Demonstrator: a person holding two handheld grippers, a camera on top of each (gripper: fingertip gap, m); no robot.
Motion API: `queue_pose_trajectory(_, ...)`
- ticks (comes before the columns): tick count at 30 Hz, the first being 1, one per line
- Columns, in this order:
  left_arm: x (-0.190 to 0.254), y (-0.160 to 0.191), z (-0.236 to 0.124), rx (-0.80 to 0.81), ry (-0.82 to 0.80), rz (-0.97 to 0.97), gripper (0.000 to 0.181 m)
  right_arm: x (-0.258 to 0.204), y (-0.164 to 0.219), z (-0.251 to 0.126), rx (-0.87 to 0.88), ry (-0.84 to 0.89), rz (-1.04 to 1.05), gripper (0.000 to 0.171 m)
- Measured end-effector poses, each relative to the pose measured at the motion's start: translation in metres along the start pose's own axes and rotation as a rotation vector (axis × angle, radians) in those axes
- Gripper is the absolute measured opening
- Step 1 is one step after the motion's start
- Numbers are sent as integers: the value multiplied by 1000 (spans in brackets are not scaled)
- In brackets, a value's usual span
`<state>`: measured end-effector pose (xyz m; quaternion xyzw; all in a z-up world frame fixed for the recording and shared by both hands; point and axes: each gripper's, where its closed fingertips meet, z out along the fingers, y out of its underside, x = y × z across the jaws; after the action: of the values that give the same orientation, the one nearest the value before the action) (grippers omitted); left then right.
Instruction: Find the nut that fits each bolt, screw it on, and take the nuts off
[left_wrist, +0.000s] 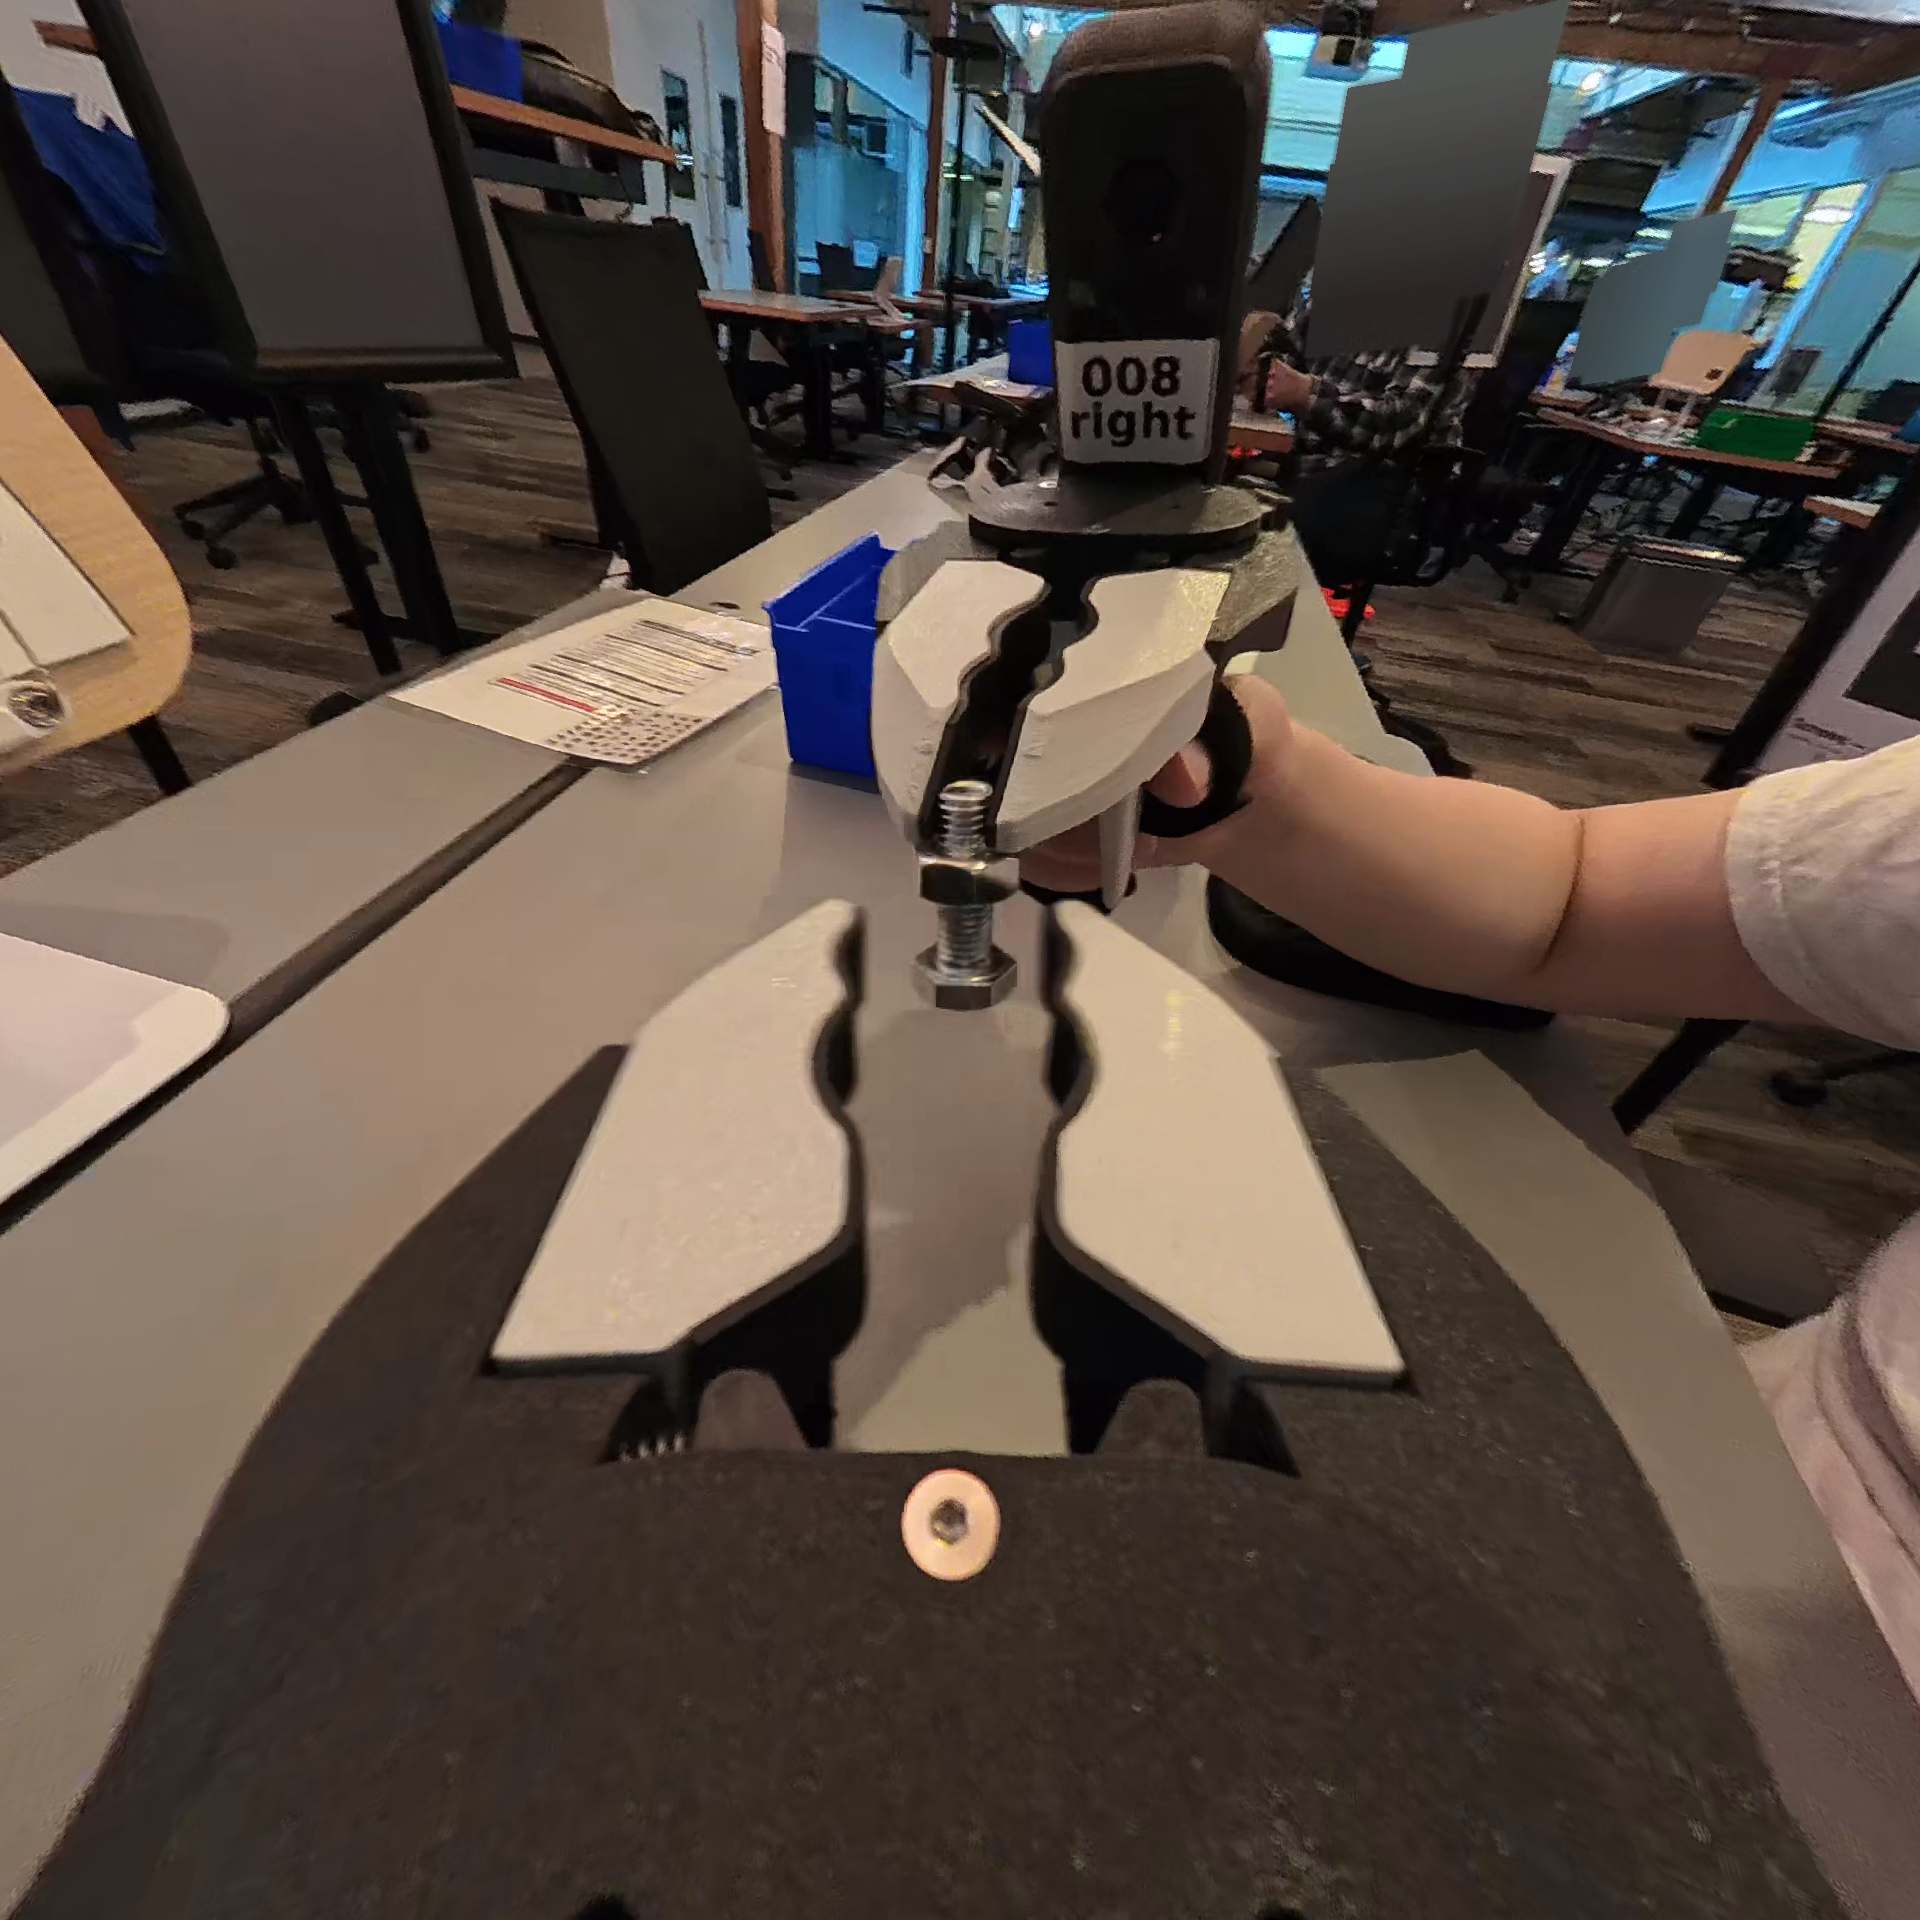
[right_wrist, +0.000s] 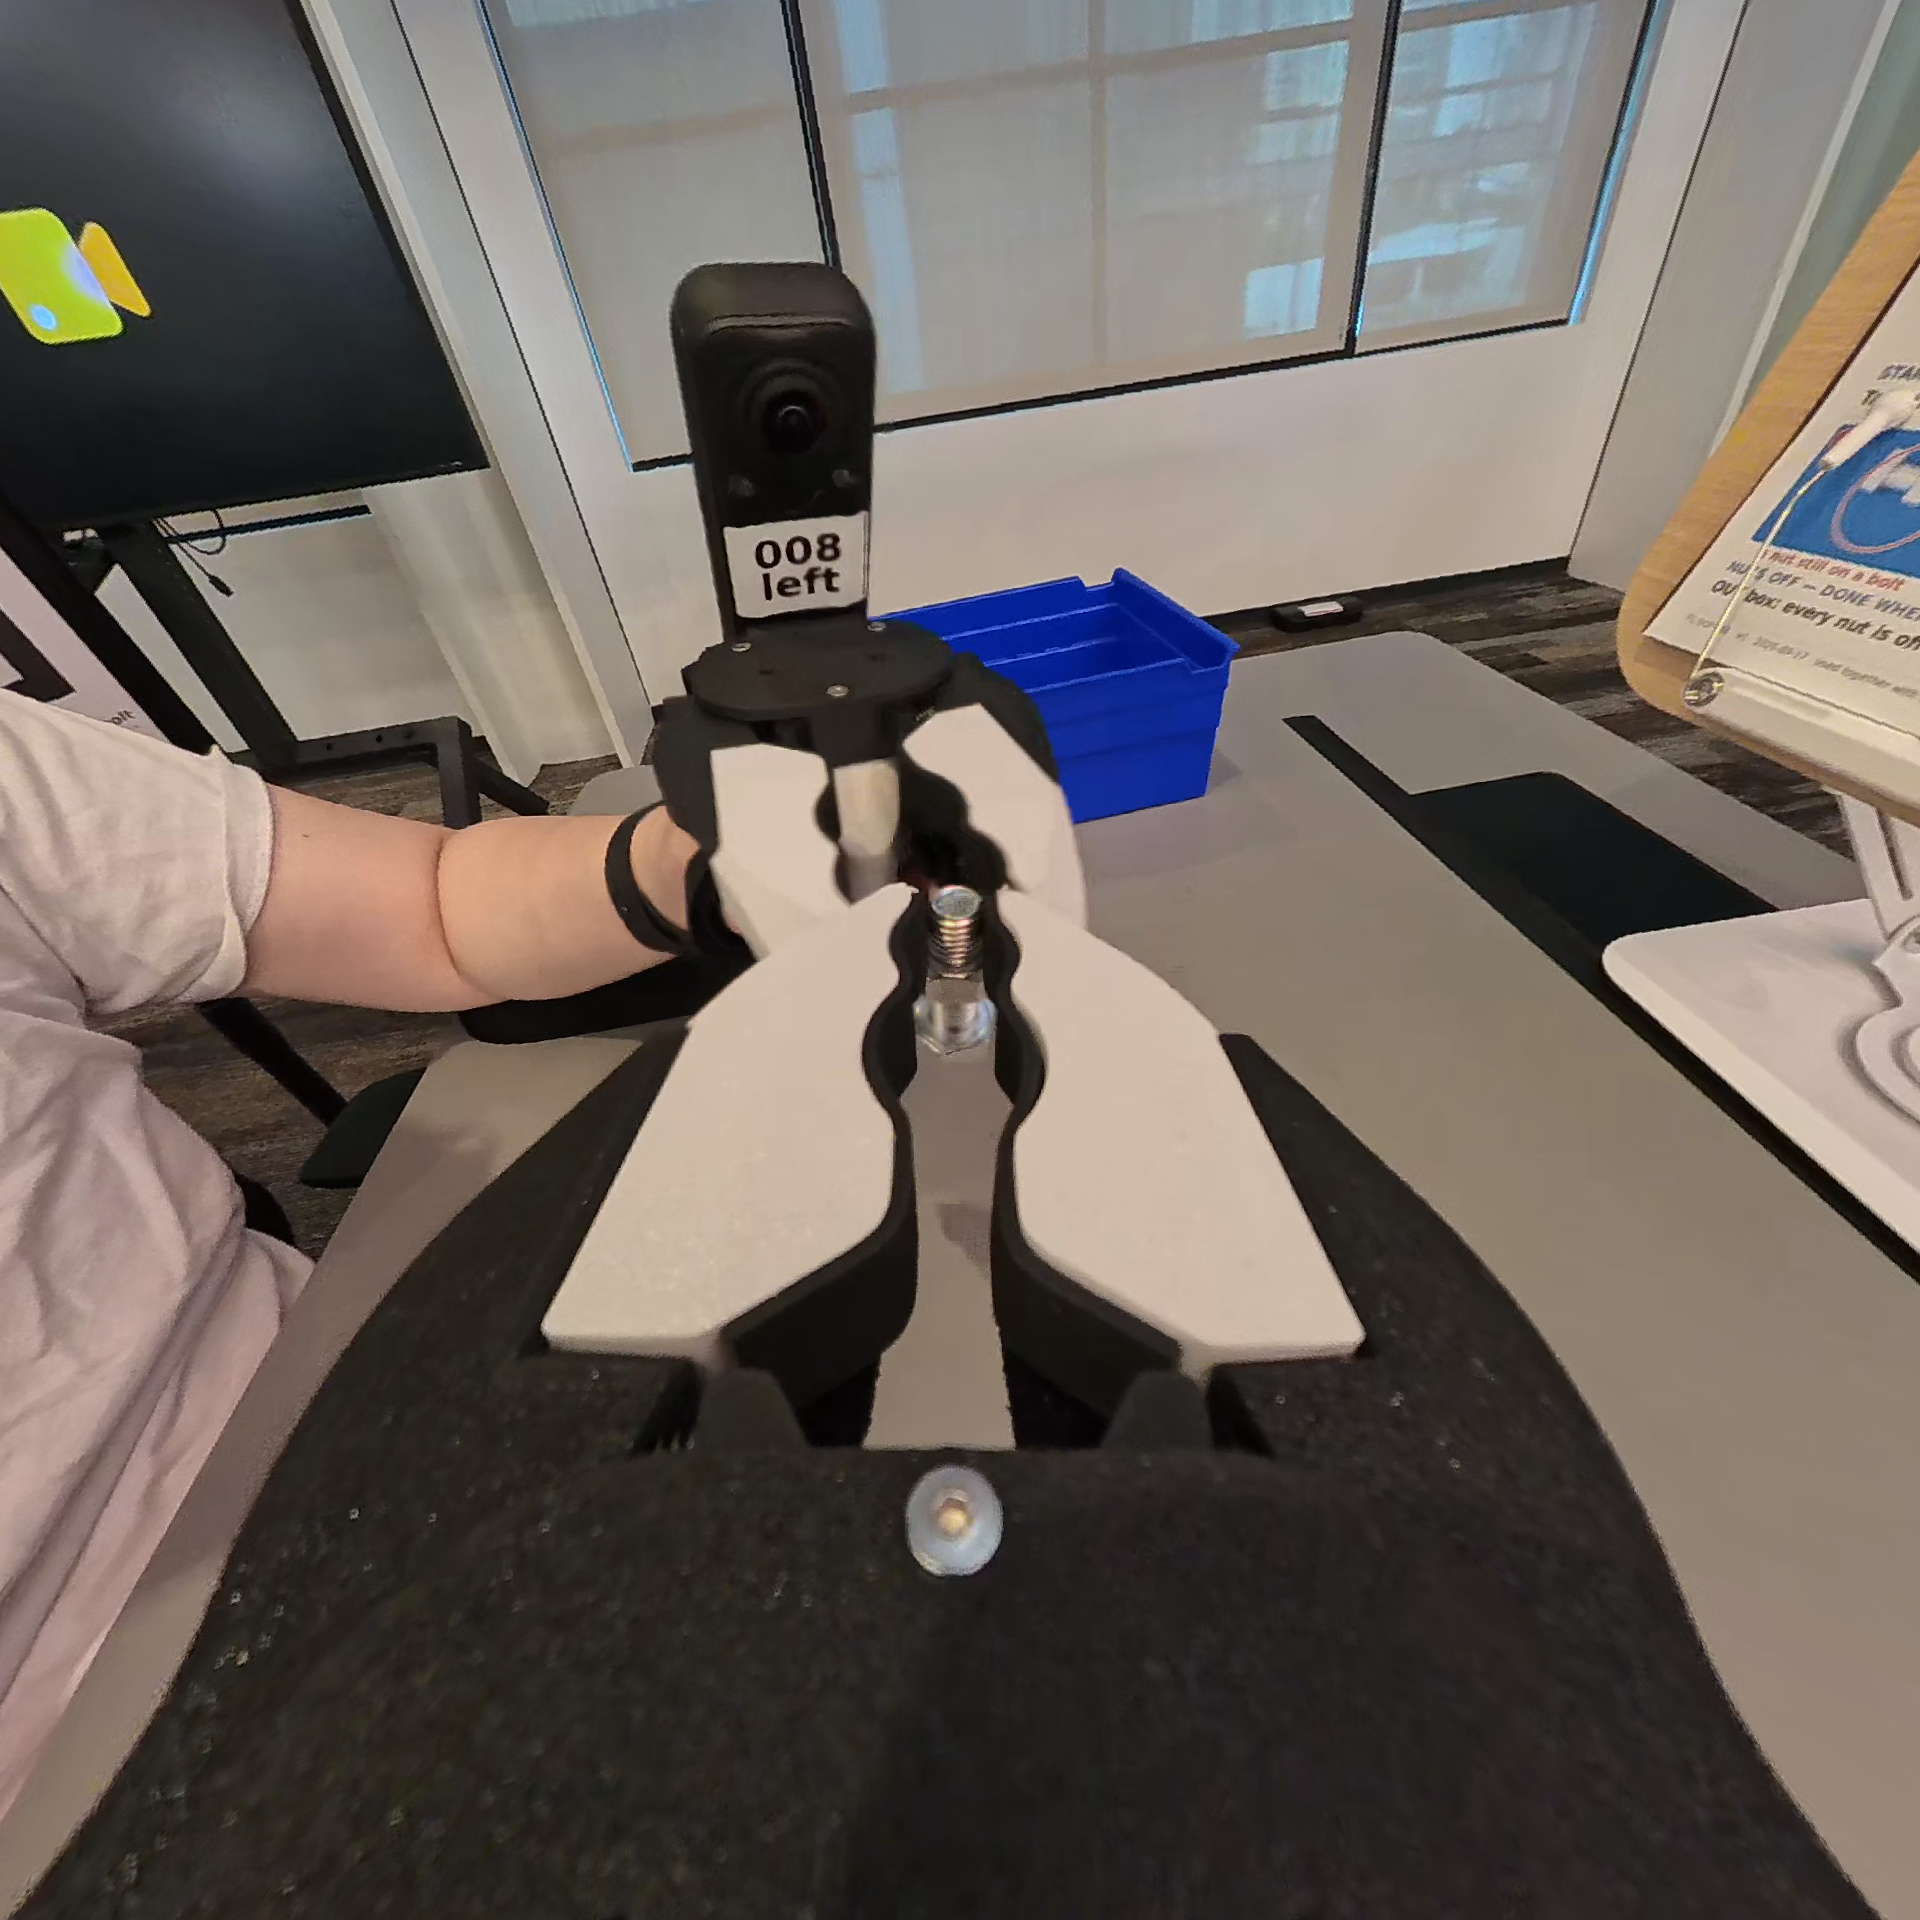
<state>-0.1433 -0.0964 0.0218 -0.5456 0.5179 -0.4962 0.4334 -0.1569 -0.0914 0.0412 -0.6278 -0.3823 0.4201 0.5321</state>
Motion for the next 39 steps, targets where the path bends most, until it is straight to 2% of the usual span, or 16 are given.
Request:
queue_pose_trajectory(1,-3,1,0,-18,-20,18,46,0,-2,-1,6,1,-4,9)
queue_pose_trajectory(4,-2,10,1,-82,-36,85,52,-4,-6,-3,16,-20,-17,9)
queue_pose_trajectory(11,24,21,14,-113,98,65,33,-22,-5,-1,6,-99,-92,9)
queue_pose_trajectory(17,31,18,13,-89,147,48,21,-29,-3,0,-11,-128,-126,9)
queue_pose_trajectory(39,35,20,15,-95,149,79,15,-33,0,-1,-12,-177,-128,9)
